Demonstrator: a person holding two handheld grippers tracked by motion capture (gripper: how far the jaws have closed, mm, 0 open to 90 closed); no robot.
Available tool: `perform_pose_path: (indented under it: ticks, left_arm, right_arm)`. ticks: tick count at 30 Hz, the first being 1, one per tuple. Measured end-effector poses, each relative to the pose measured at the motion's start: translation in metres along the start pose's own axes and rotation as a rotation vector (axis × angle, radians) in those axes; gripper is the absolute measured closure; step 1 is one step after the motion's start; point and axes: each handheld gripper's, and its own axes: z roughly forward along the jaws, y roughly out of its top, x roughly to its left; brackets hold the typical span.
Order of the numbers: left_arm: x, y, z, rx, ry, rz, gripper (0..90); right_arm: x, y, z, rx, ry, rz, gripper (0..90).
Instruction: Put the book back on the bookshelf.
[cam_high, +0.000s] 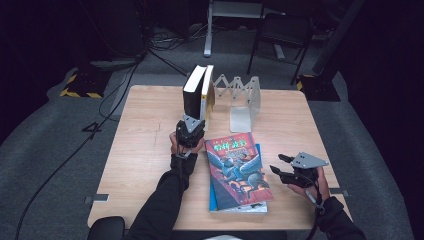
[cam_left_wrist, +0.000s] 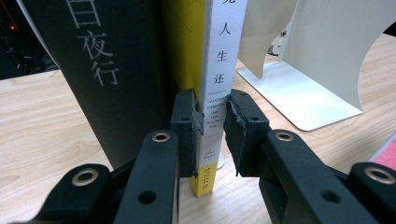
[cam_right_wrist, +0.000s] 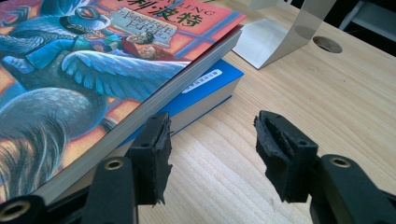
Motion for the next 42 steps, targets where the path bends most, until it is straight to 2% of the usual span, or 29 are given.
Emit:
perform_pose_path:
  ticks: [5,11,14,16,19,21,22,24,25,26,27,28,33,34,39,41,42]
  left_arm:
    - [0.006,0.003,0.004,0.005,0.003,-0.016,74.5]
    - [0.008,0.005,-0.002,0.024,-0.013,0.018,74.3]
    - [0.009,0.007,-0.009,0.023,-0.023,0.037,77.1]
    - [0.009,0.008,-0.015,0.029,-0.045,0.058,77.8]
    - [0.006,0.011,-0.025,0.039,-0.081,0.128,77.1]
    - [0.005,0.011,-0.029,0.043,-0.094,0.143,77.1]
    - [0.004,0.012,-0.04,0.048,-0.137,0.181,76.7]
    - [0.004,0.012,-0.044,0.049,-0.153,0.186,75.9]
    - [0.004,0.013,-0.048,0.052,-0.18,0.186,75.9]
    - [0.005,0.013,-0.053,0.052,-0.236,0.184,75.2]
    - [0.004,0.012,-0.057,0.055,-0.275,0.199,73.7]
    - [0.003,0.011,-0.063,0.066,-0.308,0.242,72.6]
    - [0.004,-0.003,-0.084,0.12,-0.363,0.324,66.3]
    - [0.004,-0.008,-0.091,0.132,-0.364,0.348,65.5]
    - [0.008,-0.022,-0.11,0.179,-0.364,0.411,53.8]
    - [0.01,-0.027,-0.116,0.194,-0.375,0.425,48.5]
    - [0.012,-0.03,-0.119,0.213,-0.397,0.418,46.5]
  right_arm:
    - [0.0,0.0,0.0,0.002,-0.002,0.002,45.0]
    - [0.0,0.0,0.0,0.007,-0.003,-0.004,44.7]
    - [0.0,0.0,-0.001,0.005,-0.005,-0.006,44.7]
    - [0.0,0.0,-0.002,0.005,-0.003,-0.002,44.5]
    - [0.0,0.0,-0.004,0.006,-0.008,0.003,44.3]
    - [-0.001,0.0,-0.006,0.003,-0.008,0.004,44.3]
    - [-0.001,-0.001,-0.008,-0.001,-0.009,0.01,44.3]
    - [-0.001,-0.001,-0.009,-0.003,-0.007,0.015,44.3]
    - [-0.002,-0.001,-0.009,-0.003,-0.002,0.018,44.3]
    - [-0.002,-0.001,-0.01,-0.002,0.001,0.02,44.1]
    - [-0.002,-0.002,-0.011,-0.004,0.005,0.027,44.0]
    - [-0.002,-0.002,-0.011,-0.002,0.007,0.031,43.9]
    - [0.002,0.0,-0.017,0.006,0.024,0.02,43.3]
    - [0.004,0.001,-0.018,0.009,0.029,0.016,43.2]
    - [0.011,0.0,-0.024,0.033,0.076,0.0,42.0]
    - [0.014,-0.001,-0.027,0.043,0.098,-0.004,41.2]
    - [0.015,-0.001,-0.028,0.052,0.11,-0.009,40.8]
